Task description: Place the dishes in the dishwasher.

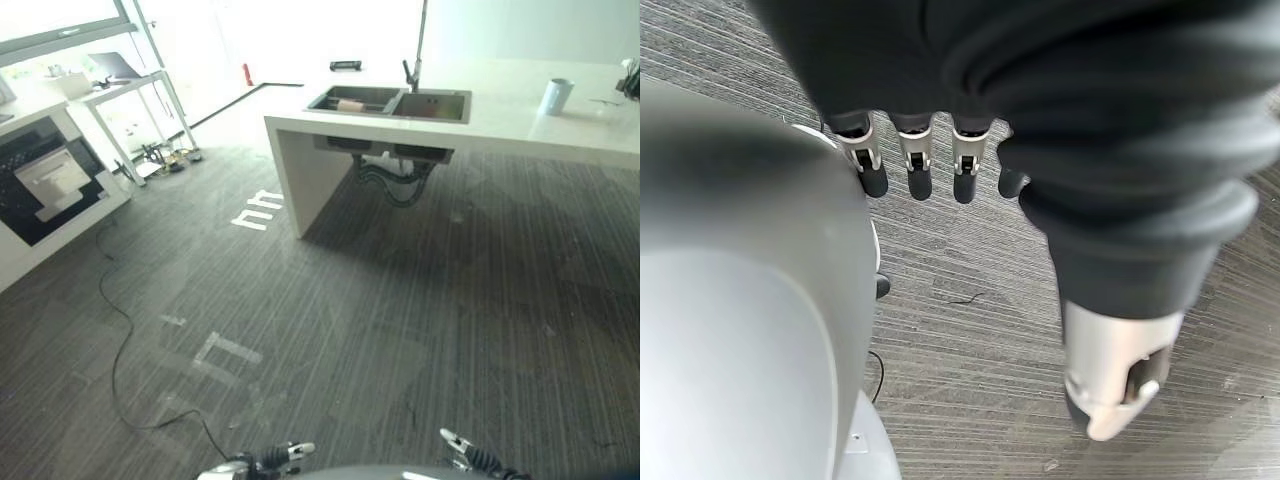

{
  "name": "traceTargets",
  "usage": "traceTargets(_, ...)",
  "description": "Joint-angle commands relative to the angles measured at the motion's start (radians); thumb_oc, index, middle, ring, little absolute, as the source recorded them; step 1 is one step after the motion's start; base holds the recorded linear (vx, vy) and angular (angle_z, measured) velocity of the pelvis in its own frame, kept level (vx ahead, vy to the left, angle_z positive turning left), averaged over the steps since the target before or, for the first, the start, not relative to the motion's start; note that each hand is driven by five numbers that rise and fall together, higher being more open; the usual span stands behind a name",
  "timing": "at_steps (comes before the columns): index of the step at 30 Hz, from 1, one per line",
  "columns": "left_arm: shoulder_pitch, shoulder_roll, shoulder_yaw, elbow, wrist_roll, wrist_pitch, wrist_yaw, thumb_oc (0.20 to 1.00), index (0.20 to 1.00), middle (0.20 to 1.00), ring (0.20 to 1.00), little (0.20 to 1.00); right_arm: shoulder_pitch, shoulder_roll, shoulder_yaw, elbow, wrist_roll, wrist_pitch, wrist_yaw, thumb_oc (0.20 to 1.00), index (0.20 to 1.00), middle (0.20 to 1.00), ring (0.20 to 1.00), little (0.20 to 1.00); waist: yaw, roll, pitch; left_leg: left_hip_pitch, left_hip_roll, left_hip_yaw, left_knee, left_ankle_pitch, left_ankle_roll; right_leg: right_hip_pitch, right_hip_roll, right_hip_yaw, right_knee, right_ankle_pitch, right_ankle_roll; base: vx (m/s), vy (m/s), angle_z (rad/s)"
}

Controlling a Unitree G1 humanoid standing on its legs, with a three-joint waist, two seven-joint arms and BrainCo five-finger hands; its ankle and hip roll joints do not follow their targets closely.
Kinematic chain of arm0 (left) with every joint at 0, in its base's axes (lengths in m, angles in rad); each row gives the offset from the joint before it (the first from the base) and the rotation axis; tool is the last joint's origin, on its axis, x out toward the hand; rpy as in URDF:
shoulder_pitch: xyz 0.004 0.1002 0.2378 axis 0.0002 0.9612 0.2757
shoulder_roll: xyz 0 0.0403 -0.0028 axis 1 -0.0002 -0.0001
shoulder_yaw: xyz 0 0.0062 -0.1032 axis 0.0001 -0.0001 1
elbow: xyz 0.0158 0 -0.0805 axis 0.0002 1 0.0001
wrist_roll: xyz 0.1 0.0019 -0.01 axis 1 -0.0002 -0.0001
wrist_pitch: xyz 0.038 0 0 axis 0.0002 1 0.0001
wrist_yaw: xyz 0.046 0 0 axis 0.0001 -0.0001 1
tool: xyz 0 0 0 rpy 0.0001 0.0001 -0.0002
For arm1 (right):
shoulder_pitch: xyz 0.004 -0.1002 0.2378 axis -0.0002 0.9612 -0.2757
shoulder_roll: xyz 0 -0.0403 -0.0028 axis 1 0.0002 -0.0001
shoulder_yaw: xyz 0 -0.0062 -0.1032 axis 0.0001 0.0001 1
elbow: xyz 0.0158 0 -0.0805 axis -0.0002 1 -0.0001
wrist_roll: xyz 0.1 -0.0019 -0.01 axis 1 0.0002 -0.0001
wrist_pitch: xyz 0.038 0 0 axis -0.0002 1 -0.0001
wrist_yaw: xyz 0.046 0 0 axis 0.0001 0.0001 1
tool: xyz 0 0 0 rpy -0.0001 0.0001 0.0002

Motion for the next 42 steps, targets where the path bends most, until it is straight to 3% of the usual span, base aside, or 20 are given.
traceTargets(1,-0.04,0.006,-0.008,0.048,0.038,-0.004,-0.05,1.0,1.0,1.0,1.0,1.0,-0.072,0.0,0.021,0.037,-0.023,-0.034,0.02,1.0,1.0,1.0,1.0,1.0,0.008,-0.021,0.01,0.042,0.069,0.01,0.006,-0.084,-0.07,0.01,-0.078,0.024,-0.005,-0.034,0.118,0.0,0.0,0.0)
traceTargets(6,-0.027,-0.031,0.001,0.06,-0.031,0.048,-0.081,1.0,1.0,1.0,1.0,1.0,-0.068,0.018,0.03,0.044,-0.039,-0.035,0.016,1.0,1.0,1.0,1.0,1.0,0.011,-0.024,0.01,0.044,0.067,0.005,0.006,-0.089,-0.067,0.012,-0.076,0.025,-0.001,-0.038,0.113,0.0,-0.006,0.0)
traceTargets(8,-0.024,-0.051,-0.007,0.072,-0.042,0.023,-0.024,1.0,1.0,1.0,1.0,1.0,-0.069,0.029,0.036,0.048,-0.055,-0.035,0.005,1.0,1.0,1.0,1.0,1.0,0.011,-0.026,0.011,0.043,0.068,0.004,0.005,-0.09,-0.066,0.012,-0.075,0.022,-0.002,-0.038,0.112,0.0,-0.018,0.01)
traceTargets(10,-0.029,-0.051,0.005,0.079,-0.067,0.058,0.035,1.0,1.0,1.0,1.0,1.0,-0.071,0.036,0.045,0.052,-0.051,-0.03,-0.004,1.0,1.0,1.0,1.0,1.0,0.012,-0.027,0.01,0.044,0.068,0.006,0.005,-0.09,-0.067,0.013,-0.075,0.021,-0.004,-0.038,0.111,0.0,0.0,0.0)
traceTargets(13,-0.045,-0.055,0.025,0.105,-0.056,0.109,0.035,1.0,1.0,1.0,1.0,1.0,-0.072,0.051,0.049,0.065,-0.023,-0.018,-0.018,1.0,1.0,1.0,1.0,1.0,0.009,-0.027,0.011,0.045,0.072,0.011,0.005,-0.087,-0.069,0.013,-0.073,0.018,-0.003,-0.04,0.109,-0.01,-0.036,0.0)
traceTargets(15,-0.057,-0.063,0.013,0.119,-0.096,0.125,0.131,1.0,1.0,1.0,1.0,1.0,-0.081,0.058,0.05,0.069,-0.001,-0.013,0.002,1.0,1.0,1.0,1.0,1.0,0.003,-0.022,0.016,0.046,0.083,0.021,0.01,-0.079,-0.075,0.015,-0.066,0.015,0.001,-0.046,0.104,-0.02,-0.102,0.0)
traceTargets(18,-0.058,-0.065,0.019,0.12,-0.121,0.091,0.149,1.0,1.0,1.0,1.0,1.0,-0.088,0.06,0.046,0.07,0.023,-0.008,0.017,1.0,1.0,1.0,1.0,1.0,0.005,-0.023,0.016,0.046,0.087,0.015,0.013,-0.078,-0.076,0.017,-0.059,0.017,0.0,-0.049,0.1,0.01,-0.087,0.0)
traceTargets(20,-0.06,-0.061,0.043,0.089,-0.249,-0.016,0.137,1.0,1.0,1.0,1.0,1.0,-0.096,0.053,0.044,0.061,0.061,-0.072,0.024,1.0,1.0,1.0,1.0,1.0,0.009,-0.024,0.017,0.045,0.098,0.008,0.024,-0.074,-0.082,0.016,-0.044,0.019,0.009,-0.057,0.09,0.02,-0.188,0.0)
traceTargets(24,-0.089,-0.042,0.054,-0.001,-0.304,-0.091,0.116,1.0,1.0,1.0,1.0,1.0,-0.107,0.018,0.047,-0.017,0.079,-0.101,0.034,1.0,1.0,1.0,1.0,1.0,0.005,-0.028,0.033,0.013,0.116,0.006,0.086,-0.075,-0.094,0.01,-0.026,0.026,0.018,-0.063,0.075,-0.03,-0.149,-0.01)
traceTargets(27,-0.133,-0.029,0.063,-0.078,-0.297,-0.127,0.13,1.0,1.0,1.0,1.0,1.0,-0.128,-0.011,0.059,-0.1,0.056,-0.11,0.041,1.0,1.0,1.0,1.0,1.0,0.001,-0.047,0.065,-0.087,0.103,0.016,0.298,-0.139,-0.081,-0.008,-0.033,0.035,0.051,-0.07,0.052,-0.07,-0.184,-0.06)
traceTargets(28,-0.141,-0.026,0.073,-0.095,-0.298,-0.131,0.125,1.0,1.0,1.0,1.0,1.0,-0.137,-0.021,0.058,-0.121,0.052,-0.112,0.04,1.0,1.0,1.0,1.0,1.0,0.005,-0.056,0.082,-0.162,0.102,0.01,0.441,-0.128,-0.078,-0.01,-0.034,0.043,0.065,-0.071,0.037,-0.05,-0.165,-0.14)
traceTargets(30,-0.142,-0.025,0.078,-0.1,-0.291,-0.131,0.116,1.0,1.0,1.0,1.0,1.0,-0.139,-0.025,0.055,-0.124,0.056,-0.114,0.043,1.0,1.0,1.0,1.0,1.0,0.008,-0.056,0.09,-0.201,0.103,-0.002,0.502,-0.113,-0.079,-0.008,-0.03,0.047,0.07,-0.074,0.03,0.02,-0.084,-0.23)
traceTargets(31,-0.135,-0.025,0.083,-0.117,-0.255,-0.139,0.103,1.0,1.0,1.0,1.0,1.0,-0.139,-0.035,0.042,-0.124,0.059,-0.129,0.051,1.0,1.0,1.0,1.0,1.0,0.015,-0.049,0.102,-0.264,0.107,-0.017,0.559,-0.061,-0.085,0.0,-0.017,0.06,0.079,-0.08,0.018,0.17,0.004,-0.18)
traceTargets(32,-0.122,-0.025,0.078,-0.137,-0.243,-0.156,0.111,1.0,1.0,1.0,1.0,1.0,-0.139,-0.043,0.034,-0.137,0.055,-0.134,0.057,1.0,1.0,1.0,1.0,1.0,0.021,-0.037,0.109,-0.283,0.097,-0.026,0.512,-0.026,-0.085,0.004,-0.004,0.079,0.085,-0.085,0.016,0.18,0.028,-0.16)
traceTargets(35,-0.106,-0.024,0.077,-0.162,-0.272,-0.157,0.12,1.0,1.0,1.0,1.0,1.0,-0.132,-0.049,0.038,-0.168,0.053,-0.128,0.06,1.0,1.0,1.0,1.0,1.0,0.027,-0.024,0.113,-0.272,0.09,-0.043,0.401,0.016,-0.089,0.012,0.007,0.099,0.08,-0.088,0.02,0.21,0.114,-0.28)
traceTargets(37,-0.095,-0.018,0.075,-0.198,-0.277,-0.147,0.129,1.0,1.0,1.0,1.0,1.0,-0.116,-0.055,0.045,-0.212,0.055,-0.126,0.047,1.0,1.0,1.0,1.0,1.0,0.03,-0.008,0.119,-0.278,0.128,-0.054,0.26,0.097,-0.11,0.03,0.018,0.113,0.064,-0.091,0.022,0.25,0.174,-0.25)
traceTargets(39,-0.097,-0.013,0.07,-0.206,-0.265,-0.146,0.122,1.0,1.0,1.0,1.0,1.0,-0.102,-0.061,0.046,-0.235,0.069,-0.135,0.042,1.0,1.0,1.0,1.0,1.0,0.026,0.0,0.128,-0.29,0.17,-0.019,0.182,0.152,-0.132,0.048,0.011,0.099,0.056,-0.091,0.028,0.24,0.172,-0.11)
traceTargets(42,-0.097,-0.012,0.056,-0.211,-0.255,-0.146,0.112,1.0,1.0,1.0,1.0,1.0,-0.086,-0.062,0.053,-0.255,0.08,-0.156,0.033,1.0,1.0,1.0,1.0,1.0,0.015,0.006,0.133,-0.286,0.22,0.075,0.149,0.169,-0.146,0.056,-0.016,0.043,0.08,-0.106,0.04,0.27,0.18,0.04)
